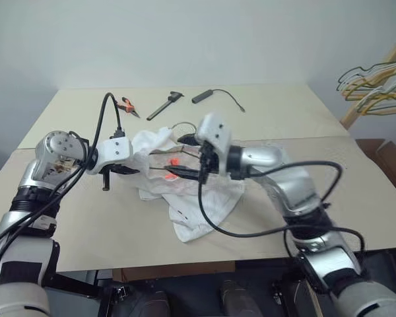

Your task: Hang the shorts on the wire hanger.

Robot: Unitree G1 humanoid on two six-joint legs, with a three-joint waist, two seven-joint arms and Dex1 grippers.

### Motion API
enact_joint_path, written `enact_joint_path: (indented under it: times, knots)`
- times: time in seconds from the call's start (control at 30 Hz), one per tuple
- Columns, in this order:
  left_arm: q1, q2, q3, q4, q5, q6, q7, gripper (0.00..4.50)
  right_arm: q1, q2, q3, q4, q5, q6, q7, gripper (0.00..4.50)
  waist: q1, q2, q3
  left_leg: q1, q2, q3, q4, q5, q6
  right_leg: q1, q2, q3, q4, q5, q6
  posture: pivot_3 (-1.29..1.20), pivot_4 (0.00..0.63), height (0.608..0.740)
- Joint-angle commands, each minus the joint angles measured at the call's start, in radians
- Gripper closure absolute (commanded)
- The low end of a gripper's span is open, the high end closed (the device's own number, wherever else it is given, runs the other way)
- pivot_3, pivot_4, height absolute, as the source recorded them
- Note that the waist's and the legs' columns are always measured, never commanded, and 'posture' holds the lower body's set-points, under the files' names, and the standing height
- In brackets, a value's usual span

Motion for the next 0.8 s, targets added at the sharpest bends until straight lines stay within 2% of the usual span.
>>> enact_joint_path:
  times: [0.03, 0.17, 0.27, 0.4, 0.5, 0.7, 0.73, 0.8]
  knots:
    - [-0.012, 0.021, 0.019, -0.037, -0.012, -0.001, -0.009, 4.50, -0.036, 0.026, -0.011, 0.077, -0.030, -0.062, -0.010, 0.93, -0.001, 0.000, 0.000, 0.000, 0.000, 0.000, 0.000, 0.000, 0.000, 0.000, 0.000, 0.000, 0.000, 0.000, 0.000, -0.03, 0.039, 0.740]
    - [-0.004, 0.028, 0.026, -0.052, -0.017, 0.011, -0.004, 4.50, -0.032, 0.032, -0.026, 0.091, -0.034, -0.090, 0.005, 2.14, -0.001, 0.000, 0.000, -0.001, 0.000, -0.001, 0.000, 0.000, 0.000, -0.001, 0.000, 0.000, 0.001, 0.000, 0.000, 0.00, 0.039, 0.740]
    - [0.002, 0.036, 0.032, -0.063, -0.020, 0.021, 0.000, 4.50, 0.028, -0.009, -0.056, -0.012, 0.030, -0.089, 0.076, 3.15, 0.005, 0.000, 0.000, -0.001, 0.000, -0.001, 0.000, 0.000, 0.000, -0.001, 0.000, -0.001, 0.001, 0.000, 0.000, 0.00, 0.039, 0.740]
    - [0.016, 0.043, 0.046, -0.083, -0.035, 0.042, 0.014, 4.50, 0.140, -0.054, -0.089, -0.122, 0.072, -0.136, 0.126, 3.15, 0.007, 0.000, 0.000, -0.002, 0.000, -0.002, 0.000, 0.000, 0.000, 0.000, 0.000, -0.001, 0.001, 0.000, 0.000, 0.02, 0.039, 0.740]
    - [0.022, 0.047, 0.053, -0.093, -0.044, 0.055, 0.012, 4.50, 0.186, -0.081, -0.104, -0.137, 0.079, -0.151, 0.143, 2.55, 0.006, 0.000, 0.000, -0.001, 0.000, -0.002, 0.000, 0.000, 0.000, 0.000, 0.000, -0.001, 0.000, 0.000, 0.000, 0.02, 0.039, 0.740]
    - [0.019, 0.048, 0.053, -0.088, -0.052, 0.058, 0.005, 4.50, 0.134, -0.087, -0.102, 0.021, -0.024, -0.201, 0.069, 0.60, 0.005, 0.000, 0.000, 0.002, 0.000, -0.002, 0.000, 0.000, 0.000, 0.001, 0.000, -0.001, 0.002, 0.000, 0.000, 0.00, 0.036, 0.740]
    - [0.017, 0.047, 0.051, -0.088, -0.052, 0.057, 0.004, 4.50, 0.112, -0.074, -0.103, 0.051, -0.030, -0.208, 0.061, 0.14, 0.005, 0.000, 0.000, 0.002, 0.000, -0.002, 0.000, 0.000, 0.000, 0.001, 0.000, -0.001, 0.002, 0.000, 0.000, 0.00, 0.036, 0.740]
    - [0.015, 0.045, 0.049, -0.086, -0.051, 0.055, 0.004, 4.50, 0.076, -0.049, -0.107, 0.087, -0.031, -0.213, 0.054, 0.03, 0.002, 0.000, 0.000, 0.002, 0.000, -0.002, 0.000, 0.001, 0.000, 0.001, 0.000, -0.001, 0.002, 0.000, 0.000, 0.00, 0.030, 0.740]
